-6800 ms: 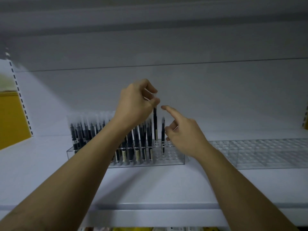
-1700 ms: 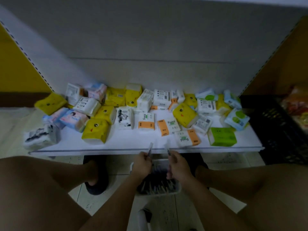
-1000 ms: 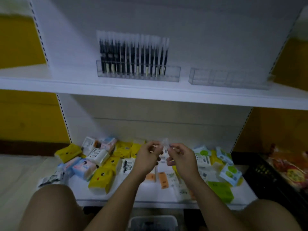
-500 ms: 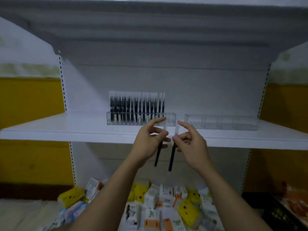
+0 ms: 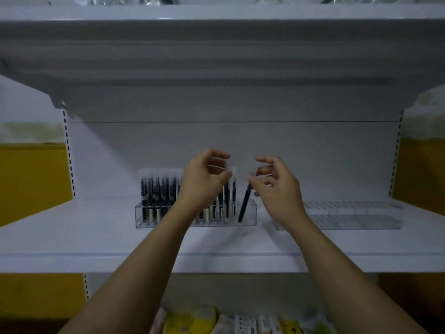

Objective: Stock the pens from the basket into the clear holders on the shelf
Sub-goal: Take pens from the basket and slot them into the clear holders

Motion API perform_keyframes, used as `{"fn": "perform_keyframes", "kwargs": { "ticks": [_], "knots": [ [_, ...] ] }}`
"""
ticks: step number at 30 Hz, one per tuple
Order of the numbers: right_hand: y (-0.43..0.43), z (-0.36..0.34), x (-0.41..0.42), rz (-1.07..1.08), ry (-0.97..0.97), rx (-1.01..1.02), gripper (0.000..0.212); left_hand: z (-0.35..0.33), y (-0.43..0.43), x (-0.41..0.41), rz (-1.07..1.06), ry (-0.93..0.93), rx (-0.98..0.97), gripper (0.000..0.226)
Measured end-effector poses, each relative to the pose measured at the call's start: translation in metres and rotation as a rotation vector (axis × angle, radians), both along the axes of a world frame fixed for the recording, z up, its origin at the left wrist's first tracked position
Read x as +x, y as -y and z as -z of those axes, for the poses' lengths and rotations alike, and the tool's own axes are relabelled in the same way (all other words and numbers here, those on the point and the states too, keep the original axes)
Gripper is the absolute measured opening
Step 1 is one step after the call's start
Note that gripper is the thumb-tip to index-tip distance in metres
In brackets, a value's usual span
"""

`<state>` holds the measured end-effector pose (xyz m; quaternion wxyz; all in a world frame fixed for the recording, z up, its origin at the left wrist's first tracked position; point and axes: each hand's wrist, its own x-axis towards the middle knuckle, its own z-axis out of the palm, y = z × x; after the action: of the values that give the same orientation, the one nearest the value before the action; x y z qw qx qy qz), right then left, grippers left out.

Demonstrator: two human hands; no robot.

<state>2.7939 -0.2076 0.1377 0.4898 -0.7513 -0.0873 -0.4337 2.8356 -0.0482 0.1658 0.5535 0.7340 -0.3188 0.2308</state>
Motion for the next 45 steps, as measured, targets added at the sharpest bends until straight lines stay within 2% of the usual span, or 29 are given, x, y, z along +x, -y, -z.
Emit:
{"fn": "perform_keyframes", "kwargs": {
  "ticks": [10,16,20,23,25,28,30,33,36,40,45],
  "knots": [
    [0.014,-0.025,0.07,0.061,0.074,-0.043,0.031,-0.018,0.015,0.058,-0.161,0.254,0.064,0.018],
    [0.018,-0.017,0.094,0.049,0.045,-0.055,0.031,-0.017,0.022,0.076,-0.195,0.274,0.169,0.018],
    [0.023,-0.016,0.098,0.038,0.02,-0.06,0.032,-0.009,0.025,0.083,-0.231,0.232,0.343,0.02],
    [0.024,-0.013,0.095,0.033,-0.051,-0.143,0.031,-0.002,0.027,0.085,-0.282,0.217,0.43,0.02],
    [0.024,-0.007,0.092,0.022,-0.183,-0.272,0.034,-0.001,0.028,0.086,-0.305,0.227,0.435,0.022],
    [0.026,0.0,0.084,-0.052,-0.403,-0.439,0.055,-0.004,0.028,0.089,-0.373,0.243,0.529,0.029],
    [0.029,-0.001,0.078,-0.056,-0.465,-0.502,0.065,-0.006,0.027,0.092,-0.423,0.24,0.582,0.031],
    [0.027,-0.005,0.071,-0.049,-0.522,-0.592,0.073,-0.007,0.027,0.092,-0.369,0.18,0.552,0.028],
    [0.022,-0.007,0.067,-0.03,-0.548,-0.627,0.078,-0.008,0.03,0.09,-0.339,0.21,0.55,0.025],
    [0.018,-0.009,0.066,-0.005,-0.57,-0.631,0.082,-0.011,0.033,0.089,-0.39,0.272,0.653,0.024],
    [0.016,-0.009,0.06,0.003,-0.592,-0.598,0.087,-0.003,0.031,0.083,-0.401,0.291,0.712,0.037]
  ]
}}
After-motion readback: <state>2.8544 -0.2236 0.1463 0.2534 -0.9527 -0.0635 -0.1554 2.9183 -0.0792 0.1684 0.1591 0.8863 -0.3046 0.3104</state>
